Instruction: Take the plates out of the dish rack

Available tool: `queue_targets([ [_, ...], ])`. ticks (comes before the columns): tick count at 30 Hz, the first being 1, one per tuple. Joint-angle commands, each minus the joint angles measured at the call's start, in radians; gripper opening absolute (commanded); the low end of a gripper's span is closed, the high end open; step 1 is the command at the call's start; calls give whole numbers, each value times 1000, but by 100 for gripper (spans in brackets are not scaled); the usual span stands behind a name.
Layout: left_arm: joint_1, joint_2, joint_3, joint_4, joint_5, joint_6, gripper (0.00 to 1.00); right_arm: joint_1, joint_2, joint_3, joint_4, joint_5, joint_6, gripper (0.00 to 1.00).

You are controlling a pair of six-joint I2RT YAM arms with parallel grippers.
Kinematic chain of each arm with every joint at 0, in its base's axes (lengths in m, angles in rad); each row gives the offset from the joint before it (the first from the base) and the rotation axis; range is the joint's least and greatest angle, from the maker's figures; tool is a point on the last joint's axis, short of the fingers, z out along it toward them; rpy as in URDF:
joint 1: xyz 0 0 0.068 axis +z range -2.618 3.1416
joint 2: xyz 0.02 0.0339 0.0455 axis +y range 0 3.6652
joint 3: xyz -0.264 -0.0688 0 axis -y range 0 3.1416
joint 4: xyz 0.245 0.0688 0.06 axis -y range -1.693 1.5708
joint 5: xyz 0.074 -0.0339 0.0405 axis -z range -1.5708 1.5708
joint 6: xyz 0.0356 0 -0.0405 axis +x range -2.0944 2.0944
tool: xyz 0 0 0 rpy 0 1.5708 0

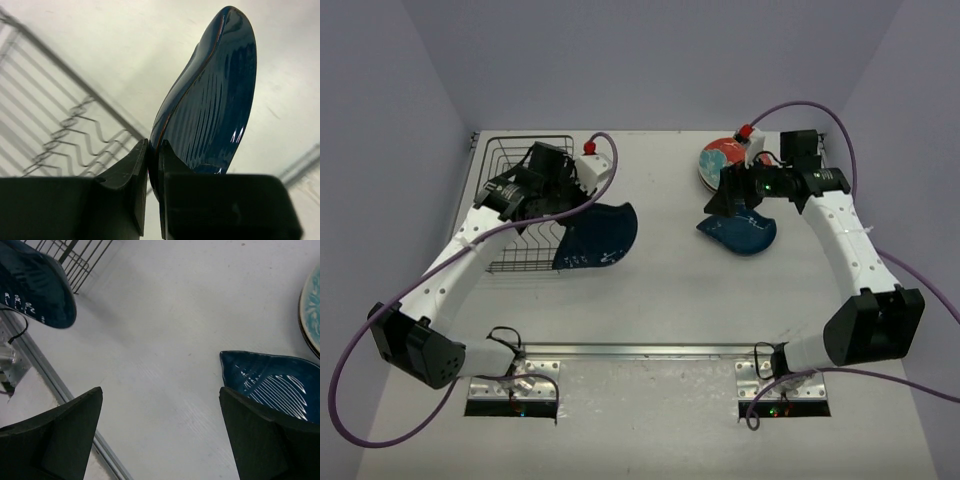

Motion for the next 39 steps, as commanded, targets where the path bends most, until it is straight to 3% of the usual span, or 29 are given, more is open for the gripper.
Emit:
queue_targets([
  [1,2,-2,37,-34,370,-12,0,101,-44,0,-60,-105,-52,95],
  [8,1,21,7,-12,479,-38,0,271,-26,-49,-64,-125,11,84],
  [16,-11,30,-5,-5,481,-46,0,323,70,16,-63,-176,72,70],
  [28,-30,42,-15,3,467,-60,0,451,191,105,-73,9,122,52],
  [32,-31,41,-18,6,460,-67,0,451,236,137,-74,48,150,35],
  [35,-31,36,-21,11,458,-73,0,451,253,148,-73,75,169,2],
  [38,-31,34,-26,20,438,-86,0,451,253,142,-72,84,180,0],
  [39,-31,34,-30,22,429,-95,14,451,249,137,-70,87,186,0],
])
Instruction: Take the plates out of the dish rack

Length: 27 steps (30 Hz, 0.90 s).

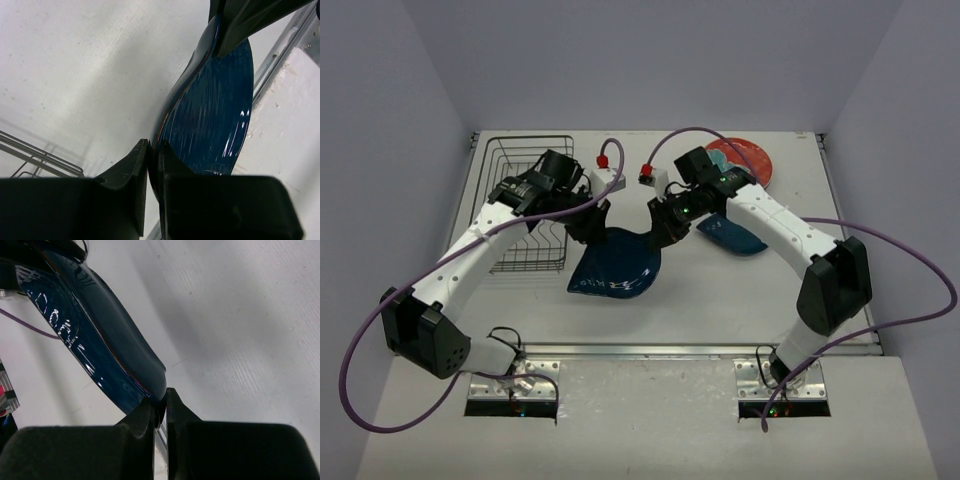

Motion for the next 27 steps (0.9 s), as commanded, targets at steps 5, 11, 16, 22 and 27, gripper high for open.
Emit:
queue_targets([
  [5,-11,-38,-5,135,-56,-89,100,-92,-44,-26,32,23,76,0],
  [11,15,-60,2,225,-287,-185,100,-413,-85,-147,38,-80,135,0],
  [16,90,-55,9,258,-290,-212,100,-670,-92,-204,27,-105,102,0],
  [22,100,-50,-6,269,-255,-222,100,-889,35,-137,-57,-134,-16,0],
  [27,100,-56,-36,281,-247,-221,100,-954,142,-37,-149,-147,-113,0],
])
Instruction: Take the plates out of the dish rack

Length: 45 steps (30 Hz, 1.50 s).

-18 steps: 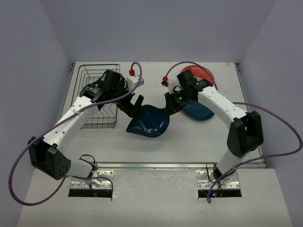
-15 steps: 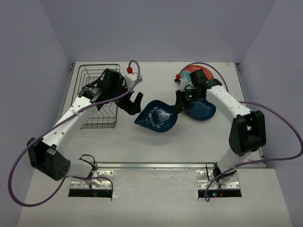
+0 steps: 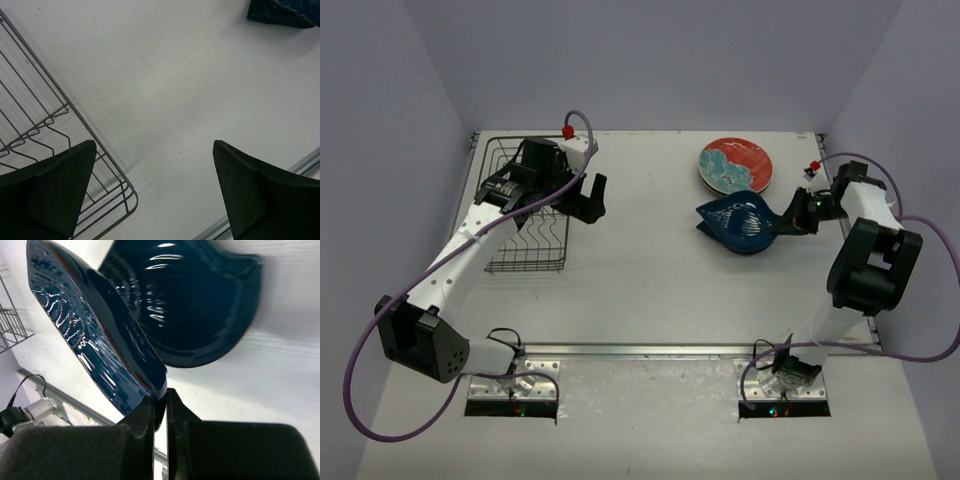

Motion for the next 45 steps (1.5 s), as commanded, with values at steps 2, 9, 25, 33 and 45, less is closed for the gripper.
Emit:
queue_targets([
  [2,0,-29,-25,54,24,-13,100,-27,81,145,-103,-127,-120,0],
  [9,-2,-27,-41,58,35,-11,100,-35,195,270,-187,-104,-219,0],
  [25,0,-4,-49,61,41,-10,100,-39,378,473,-383,-121,-399,0],
  [33,0,0,-50,58,44,-12,100,-39,444,553,-432,-122,-418,0],
  [45,0,-2,-49,53,43,-12,100,-33,529,637,-486,-109,-442,6],
])
